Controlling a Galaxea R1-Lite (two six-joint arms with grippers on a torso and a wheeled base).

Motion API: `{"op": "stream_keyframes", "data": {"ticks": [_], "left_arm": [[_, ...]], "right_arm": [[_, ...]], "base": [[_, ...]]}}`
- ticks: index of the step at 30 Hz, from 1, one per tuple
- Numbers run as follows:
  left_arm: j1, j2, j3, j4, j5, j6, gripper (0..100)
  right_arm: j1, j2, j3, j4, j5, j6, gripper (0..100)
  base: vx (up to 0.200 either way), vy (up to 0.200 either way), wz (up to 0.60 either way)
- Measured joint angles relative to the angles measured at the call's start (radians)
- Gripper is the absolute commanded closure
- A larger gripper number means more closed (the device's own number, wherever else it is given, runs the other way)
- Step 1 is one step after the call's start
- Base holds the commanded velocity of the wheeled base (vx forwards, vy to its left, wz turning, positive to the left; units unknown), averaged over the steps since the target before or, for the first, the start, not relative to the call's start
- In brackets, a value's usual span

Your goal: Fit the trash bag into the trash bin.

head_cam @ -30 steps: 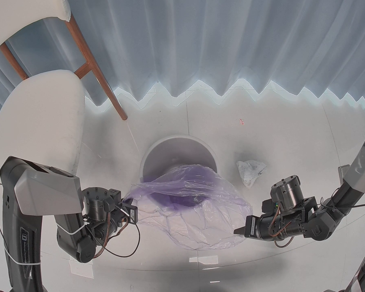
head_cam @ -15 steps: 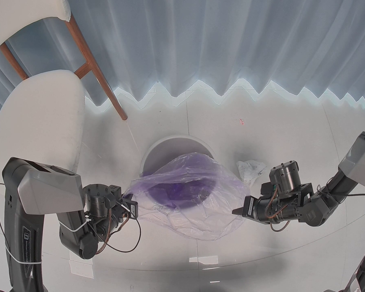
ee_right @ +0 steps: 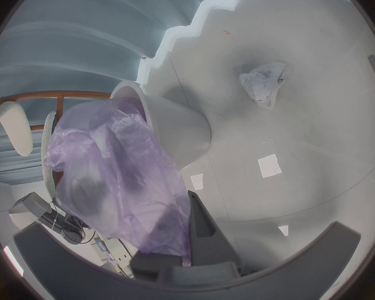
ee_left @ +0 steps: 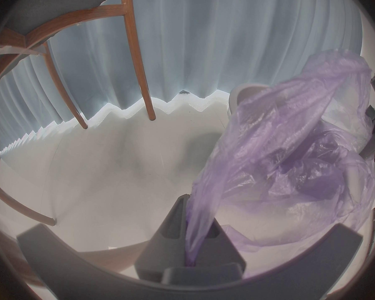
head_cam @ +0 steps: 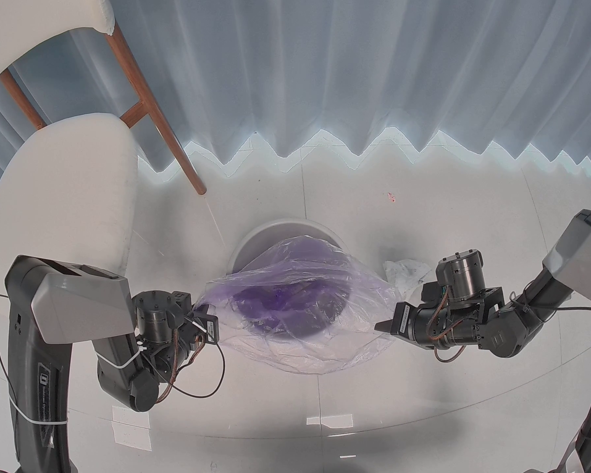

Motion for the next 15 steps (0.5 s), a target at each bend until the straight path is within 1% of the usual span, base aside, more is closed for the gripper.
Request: {"op": "stream_keyframes", "data": {"ticks": [4,6,9,11,15], "left_arm": [[0.0,0.005,-0.013,0.0,0.018,-0.001,100],[-0.001,0.006,-0.02,0.0,0.026,-0.001,100],[-0.001,0.007,-0.033,0.0,0.033,-0.003,100],[-0.001,0.007,-0.043,-0.001,0.035,-0.006,100],[-0.001,0.007,-0.052,-0.001,0.035,-0.009,100]], "right_arm": [[0.0,0.028,0.008,-0.088,-0.003,0.001,100],[0.0,0.043,0.017,-0.175,-0.011,0.002,100],[0.0,0.056,0.033,-0.251,-0.028,0.005,100],[0.0,0.062,0.041,-0.277,-0.038,0.006,100],[0.001,0.066,0.049,-0.285,-0.043,0.007,100]], "base": [[0.0,0.0,0.0],[0.0,0.0,0.0],[0.0,0.0,0.0],[0.0,0.0,0.0],[0.0,0.0,0.0]]}}
